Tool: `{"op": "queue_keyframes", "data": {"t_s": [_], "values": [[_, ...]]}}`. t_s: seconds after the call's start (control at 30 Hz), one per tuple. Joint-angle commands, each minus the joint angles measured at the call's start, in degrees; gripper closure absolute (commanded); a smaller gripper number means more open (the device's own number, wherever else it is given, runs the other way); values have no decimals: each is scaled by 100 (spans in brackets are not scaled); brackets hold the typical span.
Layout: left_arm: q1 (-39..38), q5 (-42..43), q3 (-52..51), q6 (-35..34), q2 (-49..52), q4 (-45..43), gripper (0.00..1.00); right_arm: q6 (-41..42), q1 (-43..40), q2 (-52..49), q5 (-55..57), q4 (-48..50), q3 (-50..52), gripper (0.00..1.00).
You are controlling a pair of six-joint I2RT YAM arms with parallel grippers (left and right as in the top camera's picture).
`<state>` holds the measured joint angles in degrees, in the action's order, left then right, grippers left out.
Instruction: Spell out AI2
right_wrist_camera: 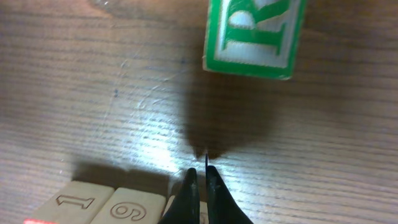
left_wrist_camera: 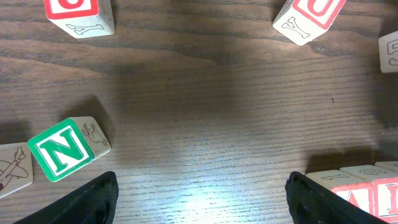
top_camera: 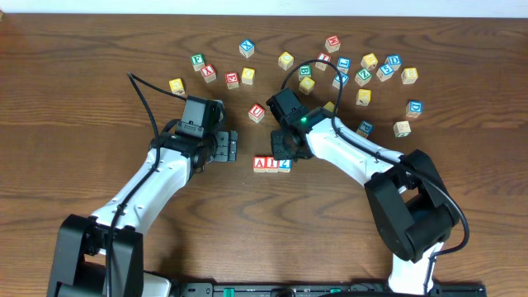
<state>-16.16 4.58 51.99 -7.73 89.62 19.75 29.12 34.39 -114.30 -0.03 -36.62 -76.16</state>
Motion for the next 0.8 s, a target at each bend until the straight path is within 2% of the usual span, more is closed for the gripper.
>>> {"op": "queue_keyframes", "data": {"t_s": [0.0, 0.37, 0.77], "values": [[20, 37, 52, -52, -103, 37, 15, 275, -101, -46, 490, -48, -142, 99], [20, 35, 52, -50, -101, 55, 15, 1078, -422, -46, 866, -964, -142, 99], [20, 35, 42, -50, -92, 52, 15, 1110, -175, -46, 387, -1049, -142, 99]]}}
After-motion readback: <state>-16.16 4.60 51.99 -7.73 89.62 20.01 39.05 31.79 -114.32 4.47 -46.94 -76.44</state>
